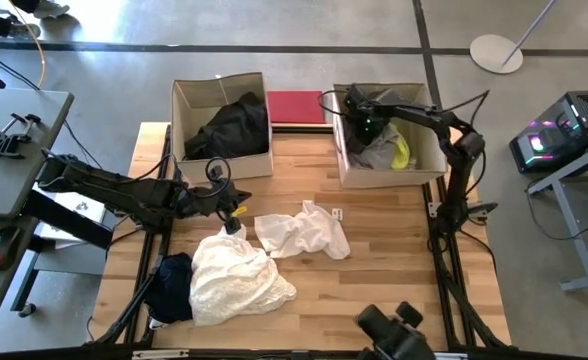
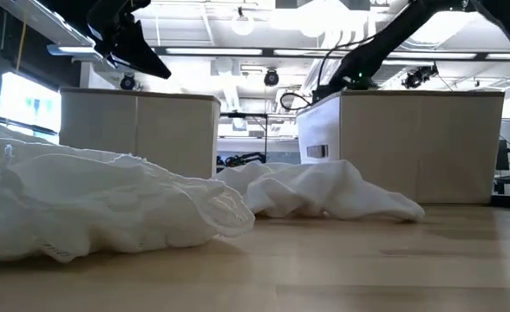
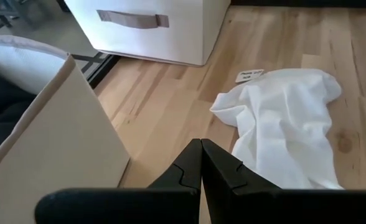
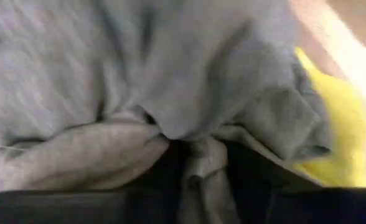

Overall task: Sort clothes
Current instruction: Put the gray cloth into the right laundry organizer, then put the white towel into the right laundry organizer

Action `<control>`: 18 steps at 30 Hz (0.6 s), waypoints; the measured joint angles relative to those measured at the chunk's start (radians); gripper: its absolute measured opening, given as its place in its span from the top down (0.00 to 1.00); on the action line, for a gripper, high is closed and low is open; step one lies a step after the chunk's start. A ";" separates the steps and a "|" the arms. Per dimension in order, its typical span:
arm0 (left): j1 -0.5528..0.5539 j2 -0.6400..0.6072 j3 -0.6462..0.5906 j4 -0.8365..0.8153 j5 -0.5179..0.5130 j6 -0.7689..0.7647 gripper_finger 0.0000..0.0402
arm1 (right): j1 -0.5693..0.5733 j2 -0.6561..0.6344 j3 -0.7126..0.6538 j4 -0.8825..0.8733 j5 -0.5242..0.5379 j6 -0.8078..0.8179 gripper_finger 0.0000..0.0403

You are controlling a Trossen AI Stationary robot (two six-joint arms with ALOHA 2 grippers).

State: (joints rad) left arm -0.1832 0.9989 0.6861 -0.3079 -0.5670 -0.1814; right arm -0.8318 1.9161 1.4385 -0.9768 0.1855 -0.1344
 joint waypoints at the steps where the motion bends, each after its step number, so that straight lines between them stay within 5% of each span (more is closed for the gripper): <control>1: -0.001 0.000 0.000 0.000 -0.003 0.000 1.00 | 0.000 -0.024 0.007 -0.023 0.012 0.003 0.67; 11: -0.003 0.000 0.000 0.000 -0.050 -0.001 1.00 | 0.032 -0.397 0.132 -0.290 0.231 0.133 0.61; 18: -0.017 0.000 0.000 -0.001 -0.060 -0.008 1.00 | 0.228 -0.682 0.017 -0.185 0.180 0.180 0.61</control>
State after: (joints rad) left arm -0.2005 0.9985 0.6861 -0.3084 -0.6269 -0.1894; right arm -0.6041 1.2344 1.4559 -1.1613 0.3654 0.0455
